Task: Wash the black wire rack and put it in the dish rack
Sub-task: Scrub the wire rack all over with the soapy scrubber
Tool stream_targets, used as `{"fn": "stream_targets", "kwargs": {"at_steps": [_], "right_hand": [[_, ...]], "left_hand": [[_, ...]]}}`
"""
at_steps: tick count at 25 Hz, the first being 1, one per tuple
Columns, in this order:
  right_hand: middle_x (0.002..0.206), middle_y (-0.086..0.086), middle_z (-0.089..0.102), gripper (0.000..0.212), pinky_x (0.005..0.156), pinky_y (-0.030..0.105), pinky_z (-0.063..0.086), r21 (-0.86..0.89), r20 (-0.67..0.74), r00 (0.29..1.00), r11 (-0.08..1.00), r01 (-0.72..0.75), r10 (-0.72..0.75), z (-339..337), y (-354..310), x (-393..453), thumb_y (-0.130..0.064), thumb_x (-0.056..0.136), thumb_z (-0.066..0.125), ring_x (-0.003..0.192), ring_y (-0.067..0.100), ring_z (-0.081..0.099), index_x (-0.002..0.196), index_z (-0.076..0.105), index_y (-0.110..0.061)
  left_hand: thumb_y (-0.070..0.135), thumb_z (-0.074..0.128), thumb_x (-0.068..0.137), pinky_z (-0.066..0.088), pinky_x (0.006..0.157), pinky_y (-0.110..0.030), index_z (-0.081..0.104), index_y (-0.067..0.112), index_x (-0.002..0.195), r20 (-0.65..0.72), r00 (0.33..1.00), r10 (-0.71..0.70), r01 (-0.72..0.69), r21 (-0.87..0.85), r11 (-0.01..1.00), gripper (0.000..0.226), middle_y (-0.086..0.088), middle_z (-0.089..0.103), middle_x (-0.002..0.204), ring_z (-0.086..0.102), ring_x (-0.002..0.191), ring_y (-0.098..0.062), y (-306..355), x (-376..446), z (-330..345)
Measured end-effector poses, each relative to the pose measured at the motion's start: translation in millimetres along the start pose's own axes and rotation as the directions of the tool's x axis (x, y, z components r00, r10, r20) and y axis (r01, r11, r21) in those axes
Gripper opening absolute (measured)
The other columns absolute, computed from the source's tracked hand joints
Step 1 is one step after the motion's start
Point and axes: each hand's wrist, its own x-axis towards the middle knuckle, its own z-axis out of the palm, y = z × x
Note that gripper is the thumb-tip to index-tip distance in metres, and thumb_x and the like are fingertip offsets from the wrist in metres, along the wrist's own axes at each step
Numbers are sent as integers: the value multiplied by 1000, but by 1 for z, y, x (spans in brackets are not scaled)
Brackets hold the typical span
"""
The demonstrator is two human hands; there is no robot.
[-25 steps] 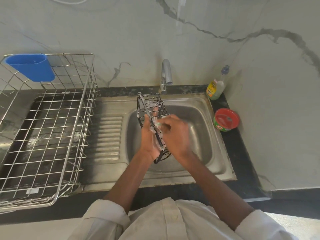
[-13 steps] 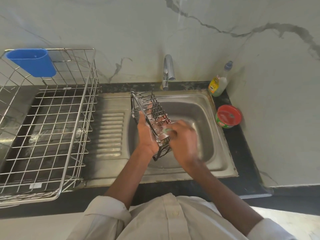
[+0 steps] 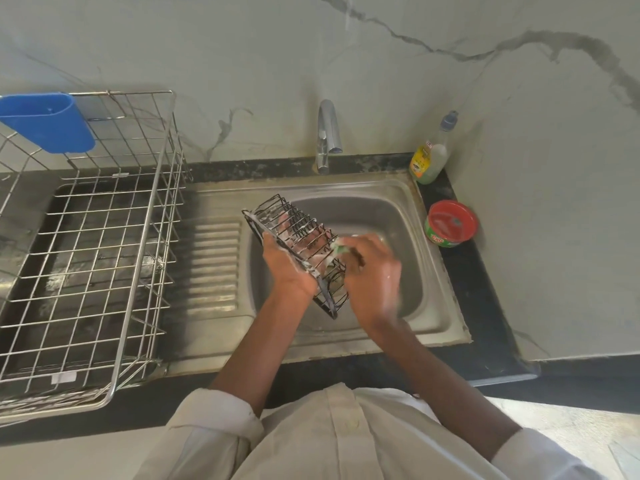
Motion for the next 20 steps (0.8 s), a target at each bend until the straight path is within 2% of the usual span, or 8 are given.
{"fn": "stream_targets", "kwargs": {"at_steps": [2,5,6,9,10,13,17,20], "right_hand": [[98,-1,75,31,73,18,56,-46,78,987,988,144,-140,2,0,-6,15,82,70,88,8,68,95,81,-10],[97,-2,76,32,75,25,57,-87,-10,1000,996,3,-4,0,5,9,15,80,72,90,14,69,95,81,-12],[95,-4,76,32,74,25,56,-100,-32,999,994,-38,35,-2,4,12,14,81,73,88,13,68,94,81,-14],[95,-4,73,37,66,26,57,-59,137,976,982,178,-168,2,-7,9,17,81,66,82,12,68,96,81,-13],[96,-4,72,38,63,29,58,-55,173,971,982,179,-167,2,-8,17,17,82,65,79,13,68,98,81,-13],[98,-5,71,35,62,34,58,-171,90,995,985,-35,51,-3,-5,44,13,87,64,76,13,67,102,81,-14],[95,-9,73,32,59,27,53,-100,136,981,984,149,-135,1,-4,14,8,86,63,82,12,65,94,78,-19],[93,-7,74,30,58,28,54,-115,-15,999,992,-47,46,2,9,18,10,84,68,79,15,68,93,79,-18]], "left_hand": [[63,31,109,55,78,-42,67,11,110,12,998,-54,55,-74,996,63,-17,70,103,68,91,-33,1,-1,5],[66,28,108,54,95,-46,67,12,120,-19,998,-55,54,-29,998,68,-21,71,122,69,104,-36,1,7,6],[66,26,109,53,94,-45,68,13,116,-25,999,-48,47,-23,999,68,-21,72,122,69,103,-36,-1,9,6],[65,22,108,54,84,-40,70,10,112,70,997,-27,33,-94,995,72,-20,69,113,68,94,-34,-2,14,10],[67,23,107,54,83,-40,70,10,116,91,995,-50,59,-101,993,74,-21,68,115,68,94,-34,-2,17,10],[68,22,107,62,75,-39,70,9,125,85,995,-55,58,-39,998,78,-24,73,120,71,103,-35,0,20,10],[57,26,110,65,66,-39,69,8,124,79,997,-7,20,-164,986,67,-21,71,113,74,90,-34,10,26,12],[56,31,108,65,78,-53,67,5,132,71,997,-41,55,-209,976,67,-27,70,122,73,103,-42,9,30,8]]}}
